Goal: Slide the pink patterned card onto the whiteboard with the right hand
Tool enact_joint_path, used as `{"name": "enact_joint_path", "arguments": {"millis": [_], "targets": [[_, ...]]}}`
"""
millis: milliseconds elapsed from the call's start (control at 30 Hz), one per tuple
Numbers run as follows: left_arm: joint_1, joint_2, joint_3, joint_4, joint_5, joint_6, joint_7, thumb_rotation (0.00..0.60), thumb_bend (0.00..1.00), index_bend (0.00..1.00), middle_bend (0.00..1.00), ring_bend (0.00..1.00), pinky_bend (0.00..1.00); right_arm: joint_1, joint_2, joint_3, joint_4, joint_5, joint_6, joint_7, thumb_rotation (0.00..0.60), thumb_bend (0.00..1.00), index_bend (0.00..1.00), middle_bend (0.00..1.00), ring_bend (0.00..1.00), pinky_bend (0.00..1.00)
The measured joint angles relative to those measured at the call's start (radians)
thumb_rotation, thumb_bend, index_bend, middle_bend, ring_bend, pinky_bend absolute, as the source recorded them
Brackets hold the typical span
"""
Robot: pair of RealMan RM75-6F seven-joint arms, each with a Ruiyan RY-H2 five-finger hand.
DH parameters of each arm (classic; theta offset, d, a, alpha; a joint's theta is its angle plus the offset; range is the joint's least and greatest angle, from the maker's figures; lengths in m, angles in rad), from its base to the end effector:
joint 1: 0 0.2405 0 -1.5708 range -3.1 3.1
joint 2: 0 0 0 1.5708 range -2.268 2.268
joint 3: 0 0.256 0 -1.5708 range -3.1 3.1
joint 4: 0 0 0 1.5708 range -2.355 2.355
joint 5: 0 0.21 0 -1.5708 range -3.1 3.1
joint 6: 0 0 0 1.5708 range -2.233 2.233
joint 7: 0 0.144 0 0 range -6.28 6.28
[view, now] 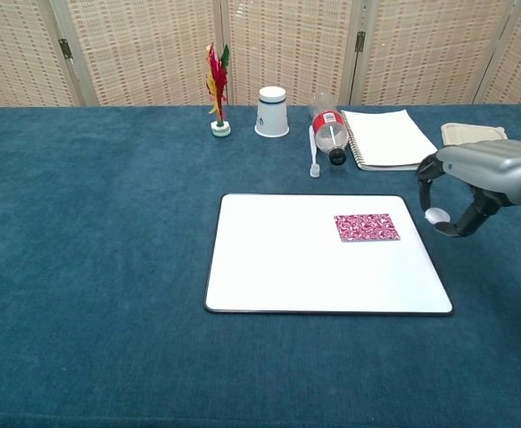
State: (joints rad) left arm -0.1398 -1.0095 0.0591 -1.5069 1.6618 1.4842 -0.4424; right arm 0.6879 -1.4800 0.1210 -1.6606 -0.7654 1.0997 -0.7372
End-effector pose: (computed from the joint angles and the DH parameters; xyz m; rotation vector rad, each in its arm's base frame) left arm -0.3193 0.1757 0.1819 -1.5213 -1.1028 -1.0858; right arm -0.1901 -0.3146 0.0012 1.7564 -0.9529 0.5601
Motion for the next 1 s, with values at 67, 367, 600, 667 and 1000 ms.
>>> {"name": "enact_joint_path", "arguments": {"millis": [67,367,600,667,1000], "targets": [[0.001,0.002,0.0,0.003,-0.001,0.002,-0.009,0.6,0.25,0.1,0.03,0.02,0.18,0.037,-0.023,0.017,0.027,0.038,-0.031,-0.02,0.6,0.35,0.49,0.16,0.0,0.0],[0.0,0.008,-0.002,0.025,-0.011,-0.002,-0.051,0.6,0.25,0.1,0.03,0.02,0.18,0.147,-0.15,0.066,0.175,0.153,-0.091,-0.082,0.6,0.34,0.49,0.16,0.0,0.0],[-0.001,0.01,-0.002,0.032,-0.013,-0.003,-0.072,0.6,0.25,0.1,0.03,0.02,0.18,0.18,-0.184,0.063,0.218,0.186,-0.107,-0.103,0.6,0.26,0.34,0.13,0.0,0.0],[-0.001,0.01,-0.002,0.034,-0.013,-0.005,-0.076,0.6,0.25,0.1,0.03,0.02,0.18,0.187,-0.186,0.058,0.225,0.196,-0.117,-0.106,0.6,0.25,0.3,0.12,0.0,0.0],[0.002,0.011,-0.004,0.038,-0.017,0.0,-0.079,0.6,0.25,0.1,0.03,0.02,0.18,0.186,-0.148,0.048,0.174,0.194,-0.107,-0.084,0.6,0.23,0.09,0.08,0.0,0.0]]}}
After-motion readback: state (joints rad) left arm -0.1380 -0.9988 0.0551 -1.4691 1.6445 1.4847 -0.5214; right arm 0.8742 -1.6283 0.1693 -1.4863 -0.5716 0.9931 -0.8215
